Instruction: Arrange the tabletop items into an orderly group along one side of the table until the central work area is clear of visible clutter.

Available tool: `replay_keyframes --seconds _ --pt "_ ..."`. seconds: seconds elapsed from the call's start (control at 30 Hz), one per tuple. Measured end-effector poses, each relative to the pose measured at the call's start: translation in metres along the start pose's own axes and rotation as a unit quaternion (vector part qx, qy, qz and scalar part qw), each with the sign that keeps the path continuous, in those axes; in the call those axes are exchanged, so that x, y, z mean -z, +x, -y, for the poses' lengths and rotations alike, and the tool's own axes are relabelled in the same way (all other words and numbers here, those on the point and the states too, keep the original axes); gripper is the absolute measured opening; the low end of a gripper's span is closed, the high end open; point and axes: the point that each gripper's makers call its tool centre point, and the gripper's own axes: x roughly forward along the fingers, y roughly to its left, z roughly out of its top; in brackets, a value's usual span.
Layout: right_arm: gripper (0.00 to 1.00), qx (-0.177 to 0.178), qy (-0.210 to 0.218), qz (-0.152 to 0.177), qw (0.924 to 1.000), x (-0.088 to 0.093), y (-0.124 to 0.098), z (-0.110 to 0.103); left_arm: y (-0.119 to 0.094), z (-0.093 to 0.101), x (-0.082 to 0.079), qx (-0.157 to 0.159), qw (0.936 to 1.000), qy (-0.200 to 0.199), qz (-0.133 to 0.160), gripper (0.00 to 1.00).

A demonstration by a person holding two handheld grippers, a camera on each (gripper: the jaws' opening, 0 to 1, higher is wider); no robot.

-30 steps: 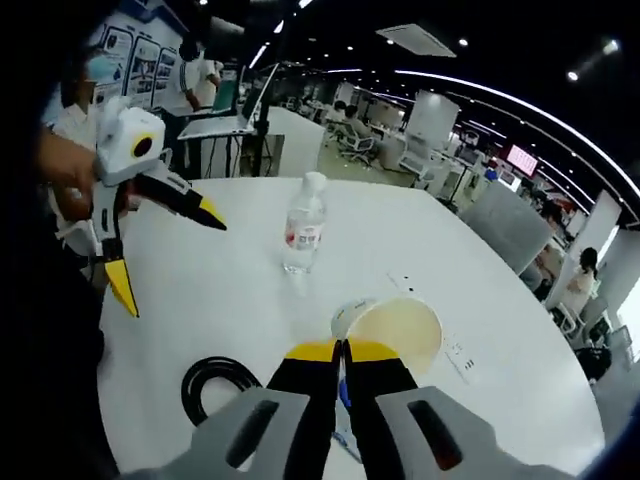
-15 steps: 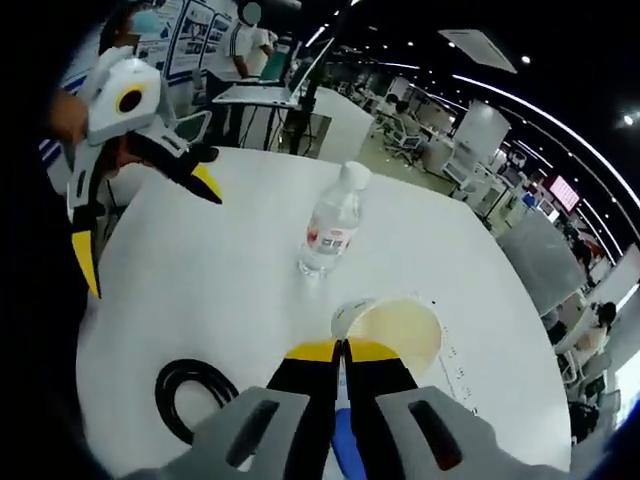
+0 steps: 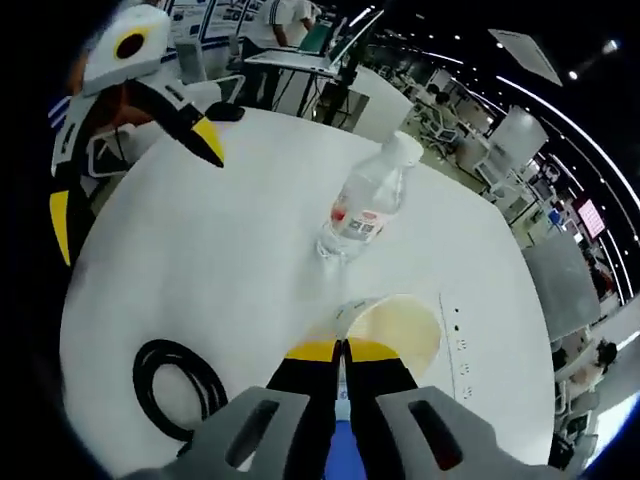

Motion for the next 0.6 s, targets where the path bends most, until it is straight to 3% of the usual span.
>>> replay_keyframes --seconds 0.23,0.6 --pt "0.00 -0.027 -0.057 -0.033 0.9975 -0.002 0.017 -0.010 -0.001 0.000 0.000 -0.001 1.0000 -0.002 -0.001 0.95" --pt "0.00 -0.035 -0.081 -0.039 0.9953 -0.004 0.028 -0.009 -0.004 -0.003 0.004 0.000 0.9999 -0.011 0.000 0.93"
